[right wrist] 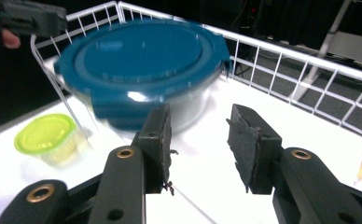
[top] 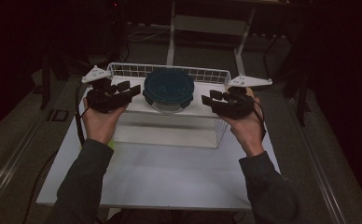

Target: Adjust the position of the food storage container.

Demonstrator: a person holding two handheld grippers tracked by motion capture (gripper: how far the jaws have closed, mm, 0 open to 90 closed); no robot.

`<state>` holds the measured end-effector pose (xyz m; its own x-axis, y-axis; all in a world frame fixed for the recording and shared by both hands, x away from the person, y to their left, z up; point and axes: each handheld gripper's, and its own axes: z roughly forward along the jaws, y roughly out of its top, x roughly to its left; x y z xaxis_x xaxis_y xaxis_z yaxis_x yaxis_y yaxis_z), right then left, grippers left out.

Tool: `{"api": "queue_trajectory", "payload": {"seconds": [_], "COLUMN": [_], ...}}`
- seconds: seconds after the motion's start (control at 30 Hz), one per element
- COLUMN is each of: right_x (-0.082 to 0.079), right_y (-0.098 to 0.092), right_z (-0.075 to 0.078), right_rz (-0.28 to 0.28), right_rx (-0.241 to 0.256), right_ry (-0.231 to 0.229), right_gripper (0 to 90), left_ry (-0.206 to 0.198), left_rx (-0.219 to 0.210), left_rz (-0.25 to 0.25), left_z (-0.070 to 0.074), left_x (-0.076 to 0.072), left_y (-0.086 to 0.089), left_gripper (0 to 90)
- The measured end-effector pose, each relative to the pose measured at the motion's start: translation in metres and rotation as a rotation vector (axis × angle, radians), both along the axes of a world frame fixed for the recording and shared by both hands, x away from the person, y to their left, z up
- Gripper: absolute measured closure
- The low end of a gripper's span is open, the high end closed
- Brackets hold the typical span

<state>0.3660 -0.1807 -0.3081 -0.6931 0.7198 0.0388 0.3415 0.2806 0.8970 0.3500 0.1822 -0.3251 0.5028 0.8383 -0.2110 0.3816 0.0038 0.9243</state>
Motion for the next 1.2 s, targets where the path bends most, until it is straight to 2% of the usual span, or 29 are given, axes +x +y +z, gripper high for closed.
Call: {"api": "queue_trajectory", "payload": {"seconds": [0.1,0.13,0.2,0.23,0.3,0.4,0.47,0.5,0.53,0.67,1.0,1.07,1.2], "right_x": [-0.01,-0.01,-0.017,-0.017,-0.021,-0.023,-0.027,-0.027,-0.03,-0.034,-0.039,-0.039,-0.042], "right_y": [-0.002,-0.002,-0.003,-0.003,-0.005,-0.006,-0.007,-0.007,-0.008,-0.007,-0.01,-0.011,-0.011], "right_z": [-0.012,-0.012,-0.023,-0.023,-0.035,-0.042,-0.053,-0.053,-0.06,-0.071,-0.104,-0.106,-0.112], "right_rz": [0.016,0.016,0.038,0.038,0.042,0.047,0.053,0.053,0.056,0.066,0.076,0.076,0.079], "right_rx": [-0.024,-0.024,-0.055,-0.055,-0.055,-0.052,-0.057,-0.057,-0.058,-0.065,-0.054,-0.051,-0.045], "right_ry": [-0.005,-0.005,-0.016,-0.016,-0.001,0.009,0.011,0.011,0.017,0.026,0.083,0.087,0.093], "right_gripper": [57.6,57.6,57.3,57.3,57.2,57.2,57.2,57.2,57.2,57.0,56.8,56.8,56.8], "left_ry": [-0.004,-0.008,-0.013,-0.016,-0.014,-0.017,-0.002,0.009,0.021,0.034,0.082,0.096,0.115], "left_rx": [-0.042,-0.04,-0.033,-0.03,-0.034,-0.01,0.015,0.029,0.041,0.051,0.12,0.139,0.149], "left_rz": [-0.04,-0.047,-0.056,-0.056,-0.057,-0.053,-0.058,-0.058,-0.061,-0.068,-0.077,-0.061,-0.024], "left_z": [-0.005,-0.006,-0.009,-0.011,-0.015,-0.022,-0.028,-0.031,-0.039,-0.051,-0.083,-0.088,-0.098], "left_x": [-0.009,-0.013,-0.019,-0.022,-0.027,-0.033,-0.036,-0.037,-0.038,-0.041,-0.048,-0.049,-0.05], "left_y": [0.003,0.004,0.005,0.006,0.008,0.01,0.011,0.012,0.014,0.017,0.034,0.04,0.051], "left_gripper": [56.9,56.9,56.8,56.8,56.1,55.3,55.2,55.2,55.3,55.7,63.9,64.3,67.1]}}
